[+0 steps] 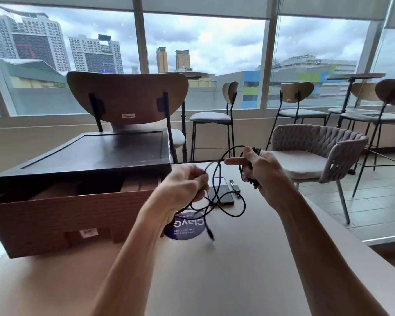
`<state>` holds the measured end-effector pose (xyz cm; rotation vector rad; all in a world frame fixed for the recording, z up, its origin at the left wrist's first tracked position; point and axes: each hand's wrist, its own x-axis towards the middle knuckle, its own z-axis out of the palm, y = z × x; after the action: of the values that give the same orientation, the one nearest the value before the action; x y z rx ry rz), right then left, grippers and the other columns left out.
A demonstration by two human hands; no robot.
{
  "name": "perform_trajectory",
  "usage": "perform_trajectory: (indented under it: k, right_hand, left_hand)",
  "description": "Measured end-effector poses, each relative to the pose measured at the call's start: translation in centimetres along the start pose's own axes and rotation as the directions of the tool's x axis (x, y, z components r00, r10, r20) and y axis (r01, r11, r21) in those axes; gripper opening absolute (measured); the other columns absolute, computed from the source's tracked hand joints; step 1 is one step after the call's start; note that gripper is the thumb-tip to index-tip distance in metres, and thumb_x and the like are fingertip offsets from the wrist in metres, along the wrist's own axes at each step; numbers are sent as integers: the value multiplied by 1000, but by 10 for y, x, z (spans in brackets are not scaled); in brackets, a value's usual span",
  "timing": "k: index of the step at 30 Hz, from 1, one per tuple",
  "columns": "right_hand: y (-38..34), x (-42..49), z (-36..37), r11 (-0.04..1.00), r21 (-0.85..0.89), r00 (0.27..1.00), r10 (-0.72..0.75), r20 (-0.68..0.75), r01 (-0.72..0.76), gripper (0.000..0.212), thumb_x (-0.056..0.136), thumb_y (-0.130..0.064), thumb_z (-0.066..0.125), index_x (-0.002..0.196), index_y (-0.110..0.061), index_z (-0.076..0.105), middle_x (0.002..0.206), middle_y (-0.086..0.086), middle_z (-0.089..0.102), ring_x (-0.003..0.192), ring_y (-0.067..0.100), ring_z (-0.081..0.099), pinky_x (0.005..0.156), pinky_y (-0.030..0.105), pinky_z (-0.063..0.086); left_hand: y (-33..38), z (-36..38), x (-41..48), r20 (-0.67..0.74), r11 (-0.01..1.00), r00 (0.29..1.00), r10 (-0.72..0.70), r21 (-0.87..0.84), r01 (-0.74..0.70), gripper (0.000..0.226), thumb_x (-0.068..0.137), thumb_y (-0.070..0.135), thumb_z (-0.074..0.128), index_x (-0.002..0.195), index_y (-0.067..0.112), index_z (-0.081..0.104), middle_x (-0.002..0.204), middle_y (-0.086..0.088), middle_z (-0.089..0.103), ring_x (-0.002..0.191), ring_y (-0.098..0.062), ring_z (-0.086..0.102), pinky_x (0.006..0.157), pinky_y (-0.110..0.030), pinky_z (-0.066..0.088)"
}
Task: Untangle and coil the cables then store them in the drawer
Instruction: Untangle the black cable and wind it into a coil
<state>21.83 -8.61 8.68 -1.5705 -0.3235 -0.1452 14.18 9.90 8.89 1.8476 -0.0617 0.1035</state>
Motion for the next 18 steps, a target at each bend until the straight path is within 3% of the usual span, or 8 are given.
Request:
perform_trajectory:
  k: [2, 4, 9, 12, 14, 16, 18]
  right_hand:
    - [4, 2, -2, 999, -11, 999, 34, -29, -35, 29, 107, -26, 39, 82, -11, 38, 87, 16, 76, 44, 11, 36, 55, 31, 38]
    - [7, 4, -4, 998, -32, 995, 51, -81, -53, 28, 106, -27, 41, 82, -11, 40, 95, 25, 73, 40, 8, 37, 52, 31, 38]
    - [8, 3, -6, 996, -36, 985, 76, -154, -83, 29, 107, -23, 37, 81, -12, 41, 82, 3, 78, 40, 10, 34, 42, 23, 34]
    - [5, -1, -6, 992, -39, 973, 111, -203, -122, 22, 107, -23, 38, 95, -7, 46, 53, -8, 67, 44, 12, 37, 37, 20, 31]
    - [4, -3, -5, 992, -9, 970, 121, -209, -126, 21, 107, -22, 38, 96, -6, 47, 46, -10, 62, 46, 12, 37, 41, 21, 32]
    - [4, -1, -5, 992, 55, 972, 124, -199, -115, 20, 107, -22, 39, 93, -8, 45, 63, -2, 73, 40, 8, 35, 50, 28, 34]
    - [7, 2, -7, 990, 84, 969, 129, -212, -114, 19, 106, -23, 40, 94, -10, 43, 91, 17, 76, 32, 5, 33, 55, 34, 34]
  left_hand:
    - [4, -10, -1, -37, 984, 990, 136, -107, -140, 13, 101, 10, 54, 90, 13, 61, 86, -1, 67, 68, -5, 60, 69, -23, 52]
    - [8, -16, -4, -83, 947, 970, 227, -213, -240, 21, 103, 5, 47, 92, 12, 64, 82, -1, 66, 60, -7, 54, 63, -22, 50]
    - [14, -28, -12, -121, 761, 941, 317, -559, -328, 33, 102, 4, 39, 99, 13, 70, 66, 4, 40, 52, -7, 28, 53, -20, 25]
    - [22, -40, -20, -88, 654, 902, 422, -659, -371, 27, 93, 22, 46, 96, 15, 72, 70, 5, 30, 57, -9, 19, 54, -24, 19]
    - [23, -50, -24, -69, 636, 881, 468, -666, -390, 37, 95, 39, 45, 84, 19, 74, 72, 5, 25, 58, -9, 18, 55, -23, 21]
    - [18, -58, -25, -41, 626, 855, 517, -663, -410, 36, 93, 49, 53, 76, 23, 72, 72, 5, 24, 59, -8, 22, 57, -21, 26]
    - [8, -66, -27, 32, 553, 798, 602, -737, -388, 30, 89, 46, 66, 78, 20, 73, 73, 6, 33, 63, -9, 26, 60, -21, 33]
